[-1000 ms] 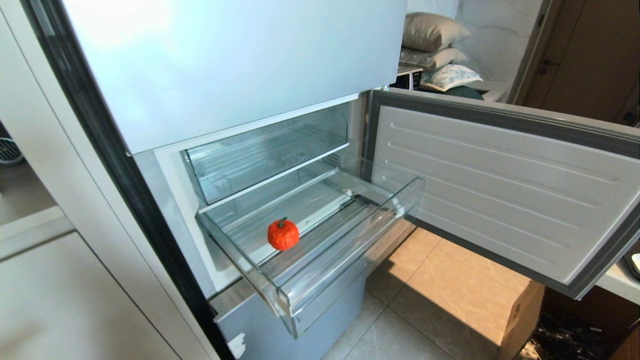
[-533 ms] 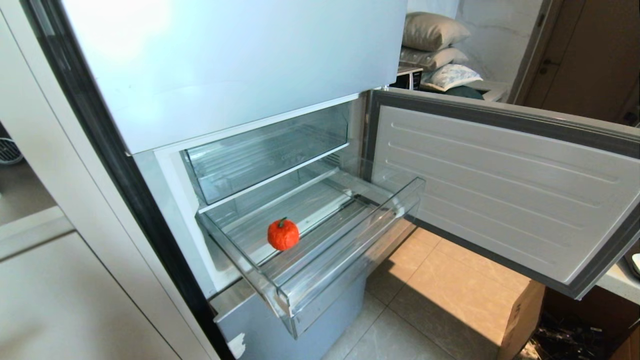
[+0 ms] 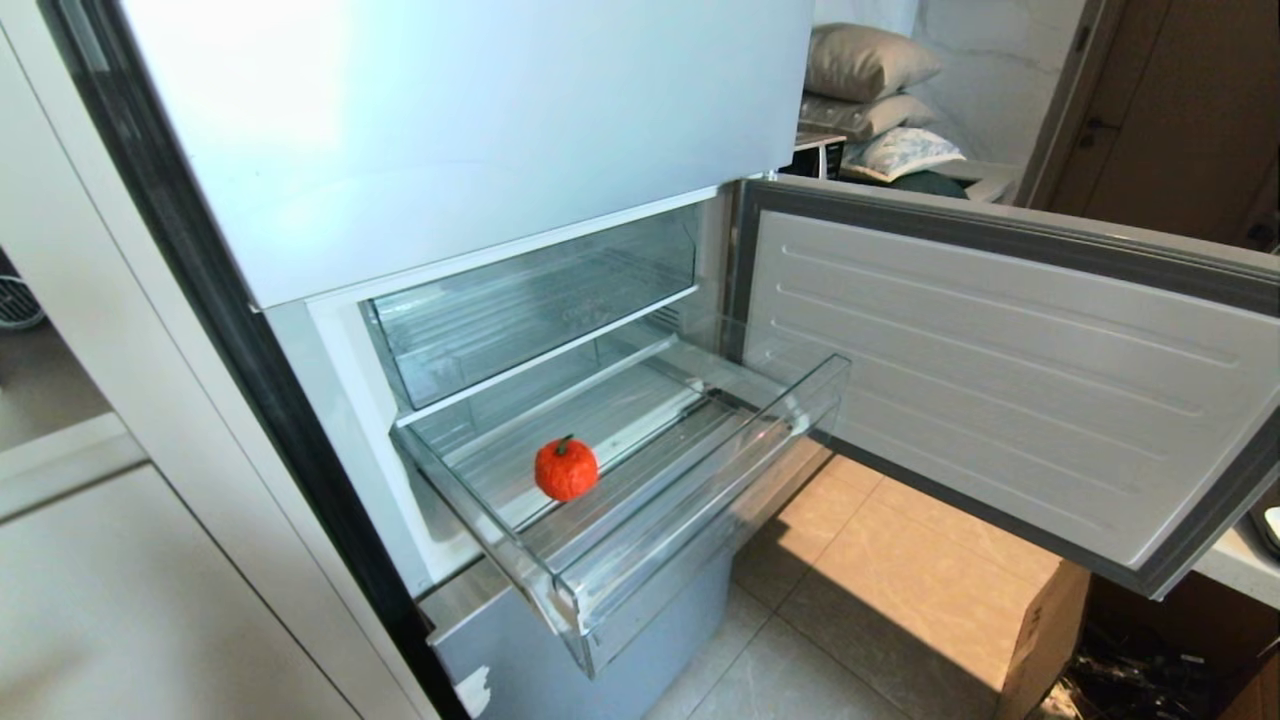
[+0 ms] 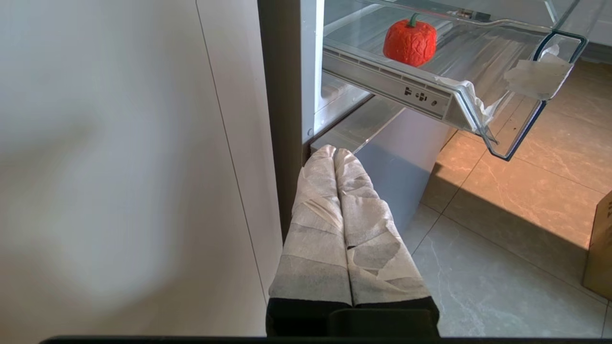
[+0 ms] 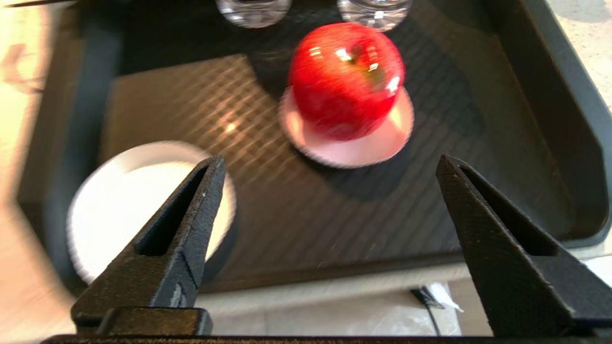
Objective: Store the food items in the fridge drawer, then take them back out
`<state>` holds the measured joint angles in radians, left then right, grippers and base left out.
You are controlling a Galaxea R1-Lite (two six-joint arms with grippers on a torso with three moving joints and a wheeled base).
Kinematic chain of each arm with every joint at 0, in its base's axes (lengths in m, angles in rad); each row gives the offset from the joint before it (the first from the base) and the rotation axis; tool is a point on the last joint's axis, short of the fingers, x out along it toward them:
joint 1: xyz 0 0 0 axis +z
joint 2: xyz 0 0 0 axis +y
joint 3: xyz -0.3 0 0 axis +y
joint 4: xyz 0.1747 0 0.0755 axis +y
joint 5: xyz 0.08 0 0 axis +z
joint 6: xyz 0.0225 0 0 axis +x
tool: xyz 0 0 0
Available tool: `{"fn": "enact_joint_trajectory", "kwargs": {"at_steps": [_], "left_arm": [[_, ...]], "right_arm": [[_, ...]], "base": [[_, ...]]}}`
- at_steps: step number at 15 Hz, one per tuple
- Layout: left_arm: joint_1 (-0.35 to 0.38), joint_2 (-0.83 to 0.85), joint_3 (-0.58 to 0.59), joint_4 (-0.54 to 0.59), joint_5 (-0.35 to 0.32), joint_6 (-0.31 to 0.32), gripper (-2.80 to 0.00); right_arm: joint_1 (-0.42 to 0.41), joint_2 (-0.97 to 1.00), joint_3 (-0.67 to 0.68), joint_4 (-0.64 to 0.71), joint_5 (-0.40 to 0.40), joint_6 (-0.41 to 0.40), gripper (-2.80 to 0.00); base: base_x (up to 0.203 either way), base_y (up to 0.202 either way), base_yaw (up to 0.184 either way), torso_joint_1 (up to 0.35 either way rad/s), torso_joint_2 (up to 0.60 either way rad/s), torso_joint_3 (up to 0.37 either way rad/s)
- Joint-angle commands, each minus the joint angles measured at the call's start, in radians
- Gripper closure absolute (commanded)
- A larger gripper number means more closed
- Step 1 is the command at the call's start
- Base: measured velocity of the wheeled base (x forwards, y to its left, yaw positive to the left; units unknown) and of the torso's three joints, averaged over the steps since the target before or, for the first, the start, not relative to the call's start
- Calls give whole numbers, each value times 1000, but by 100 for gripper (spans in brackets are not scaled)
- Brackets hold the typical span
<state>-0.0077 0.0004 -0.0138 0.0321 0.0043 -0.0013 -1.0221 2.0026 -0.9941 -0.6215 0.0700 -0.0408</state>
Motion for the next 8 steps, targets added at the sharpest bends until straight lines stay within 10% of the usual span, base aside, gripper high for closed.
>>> {"fn": "enact_joint_trajectory", "kwargs": {"at_steps": [1,8], "left_arm": [[0,0,0,0,0,0,0],[0,0,0,0,0,0,0]], "right_arm": [[-16,89,-58,-8,-2,-8,-280],[-45,264,-299,-12,2,-18,-280]], "base": [[0,0,0,0,0,0],[0,0,0,0,0,0]]}}
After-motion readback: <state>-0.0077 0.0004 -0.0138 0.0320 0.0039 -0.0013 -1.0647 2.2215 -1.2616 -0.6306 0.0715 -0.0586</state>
